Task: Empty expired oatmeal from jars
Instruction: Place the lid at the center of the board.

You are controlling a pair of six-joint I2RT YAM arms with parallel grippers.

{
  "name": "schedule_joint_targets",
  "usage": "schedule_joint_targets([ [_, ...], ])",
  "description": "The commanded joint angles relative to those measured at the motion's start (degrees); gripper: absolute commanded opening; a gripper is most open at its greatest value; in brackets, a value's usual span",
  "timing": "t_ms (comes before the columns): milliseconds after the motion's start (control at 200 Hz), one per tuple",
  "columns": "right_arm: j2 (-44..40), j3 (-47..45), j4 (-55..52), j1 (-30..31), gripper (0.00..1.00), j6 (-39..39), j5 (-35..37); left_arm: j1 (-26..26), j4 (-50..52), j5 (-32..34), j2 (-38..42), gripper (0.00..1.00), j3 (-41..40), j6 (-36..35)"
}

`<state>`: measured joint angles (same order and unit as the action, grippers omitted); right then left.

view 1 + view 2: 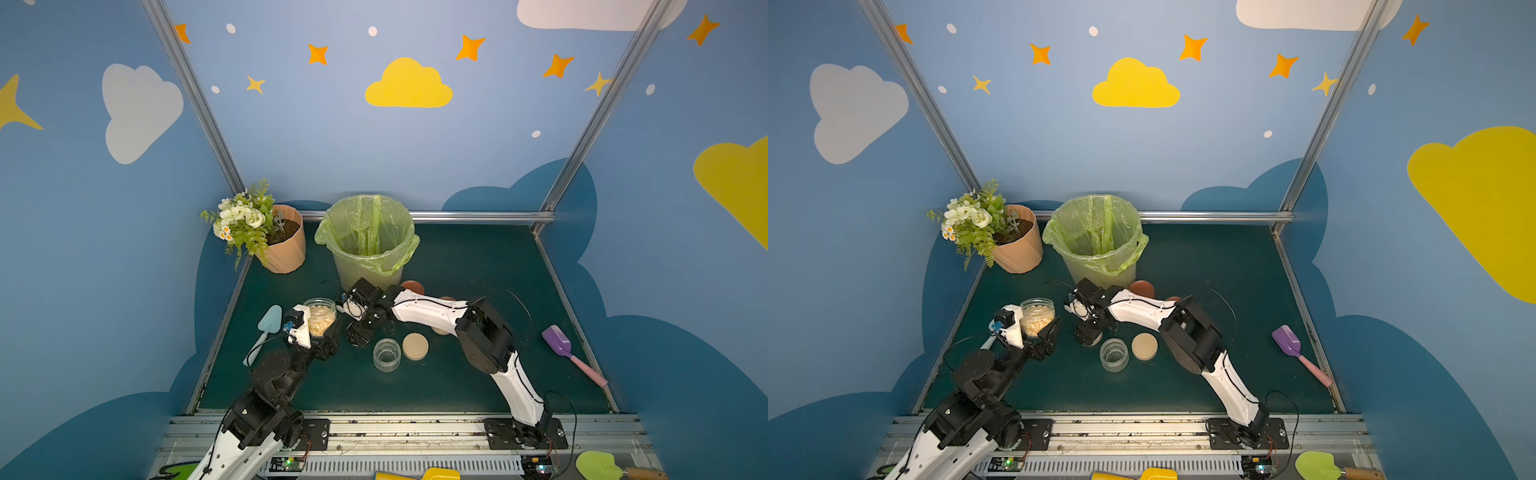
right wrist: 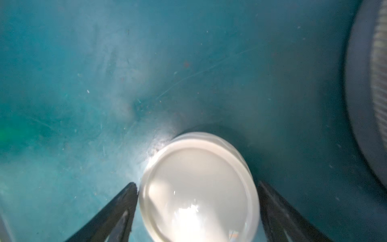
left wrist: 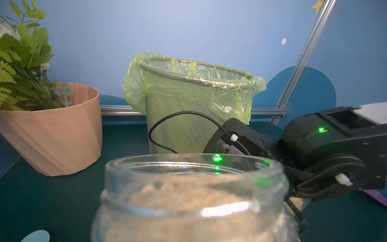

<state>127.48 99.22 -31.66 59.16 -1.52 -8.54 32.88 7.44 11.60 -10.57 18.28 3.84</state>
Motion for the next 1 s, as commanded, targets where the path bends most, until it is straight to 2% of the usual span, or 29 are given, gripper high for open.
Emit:
schedule_joint_targets([
  [0,-5.77,-1.25,-0.79,0.43,0.89,0.72,1.01,-0.13,-5.07,-1.09,0.14,0.03,1.98,-0.14],
  [611,-21.84,-8.95,0.22,0.27,0.88,6.10,-0.31,-0.14,-5.42,-6.39,-0.84,0.03,9.07,-0.30],
  [991,-35.80,-14.55,-1.04,-1.16,0.88,9.96,-1.82,-0.02,-9.02,-9.79,-10.16,0.04,14.60,-2.88],
])
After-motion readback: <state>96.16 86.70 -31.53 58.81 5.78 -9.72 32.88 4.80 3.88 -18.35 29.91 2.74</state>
